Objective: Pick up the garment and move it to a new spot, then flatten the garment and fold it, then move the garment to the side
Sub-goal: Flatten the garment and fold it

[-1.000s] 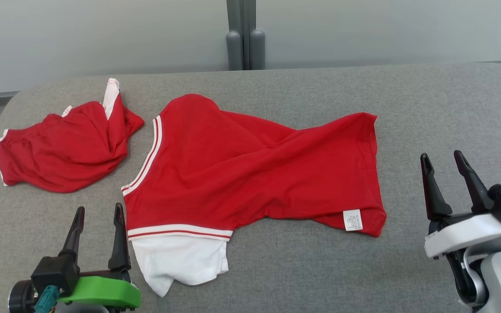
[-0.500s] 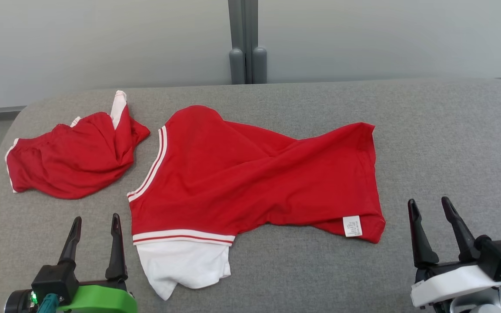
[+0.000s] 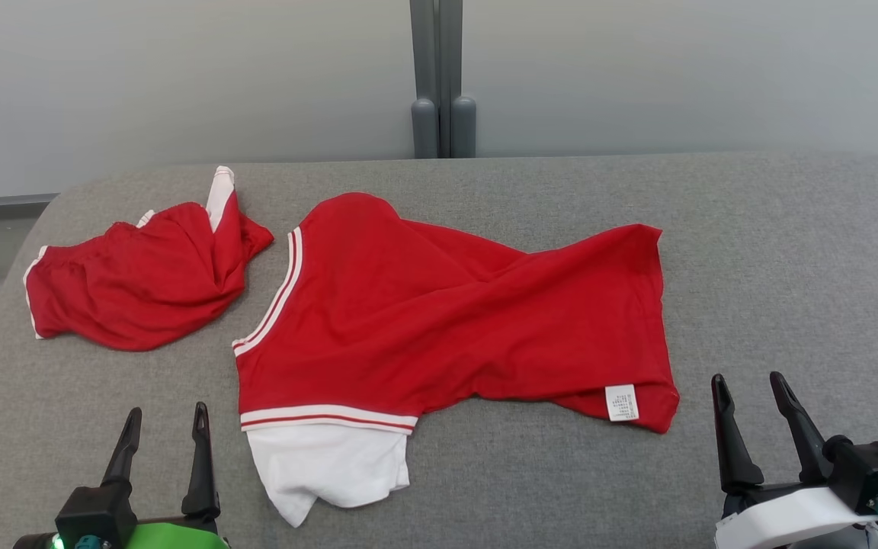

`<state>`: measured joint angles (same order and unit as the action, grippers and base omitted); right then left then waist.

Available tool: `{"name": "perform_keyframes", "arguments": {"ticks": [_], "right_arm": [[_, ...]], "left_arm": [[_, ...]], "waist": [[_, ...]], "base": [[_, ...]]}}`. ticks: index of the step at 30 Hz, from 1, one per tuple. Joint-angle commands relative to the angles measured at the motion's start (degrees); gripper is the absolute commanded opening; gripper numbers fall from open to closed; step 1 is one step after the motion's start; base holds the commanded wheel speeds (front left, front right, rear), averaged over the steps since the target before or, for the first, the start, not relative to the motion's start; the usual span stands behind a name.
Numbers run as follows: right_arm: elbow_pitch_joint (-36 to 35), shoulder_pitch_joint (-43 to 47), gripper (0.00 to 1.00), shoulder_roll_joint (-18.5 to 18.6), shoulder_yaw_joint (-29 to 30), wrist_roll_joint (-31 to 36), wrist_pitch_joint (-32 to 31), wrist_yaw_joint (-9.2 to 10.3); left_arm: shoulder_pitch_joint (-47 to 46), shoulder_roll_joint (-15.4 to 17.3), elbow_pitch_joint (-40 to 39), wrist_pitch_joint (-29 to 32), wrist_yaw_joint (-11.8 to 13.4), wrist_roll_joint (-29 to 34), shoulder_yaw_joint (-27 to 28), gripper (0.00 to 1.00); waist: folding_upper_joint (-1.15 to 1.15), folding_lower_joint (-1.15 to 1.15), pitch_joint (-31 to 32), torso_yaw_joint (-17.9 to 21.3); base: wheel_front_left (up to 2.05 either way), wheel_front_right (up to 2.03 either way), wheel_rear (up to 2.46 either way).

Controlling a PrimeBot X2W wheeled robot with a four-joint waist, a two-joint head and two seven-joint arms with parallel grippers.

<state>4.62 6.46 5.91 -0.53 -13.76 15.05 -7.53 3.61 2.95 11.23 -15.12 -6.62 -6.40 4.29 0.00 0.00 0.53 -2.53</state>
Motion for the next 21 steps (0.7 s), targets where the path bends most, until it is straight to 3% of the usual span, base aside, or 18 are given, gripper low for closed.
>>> {"name": "perform_keyframes", "arguments": {"ticks": [1, 21], "right_arm": [[0.16, 0.17, 1.00, -0.18, 0.16, 0.46, 0.17, 0.08], [1.26, -0.42, 1.00, -0.55, 0.37, 0.69, 0.18, 0.08]], "left_arm": [[0.58, 0.32, 0.16, -0.03, -0.36, 0.35, 0.31, 1.00], [0.15, 0.07, 0.93, -0.03, -0.60, 0.42, 0.20, 1.00]], "waist": [[0.00, 0.00, -0.01, 0.02], [0.00, 0.00, 0.08, 0.07]], "base": [[0.00, 0.00, 0.00], [0.00, 0.00, 0.00]]}}
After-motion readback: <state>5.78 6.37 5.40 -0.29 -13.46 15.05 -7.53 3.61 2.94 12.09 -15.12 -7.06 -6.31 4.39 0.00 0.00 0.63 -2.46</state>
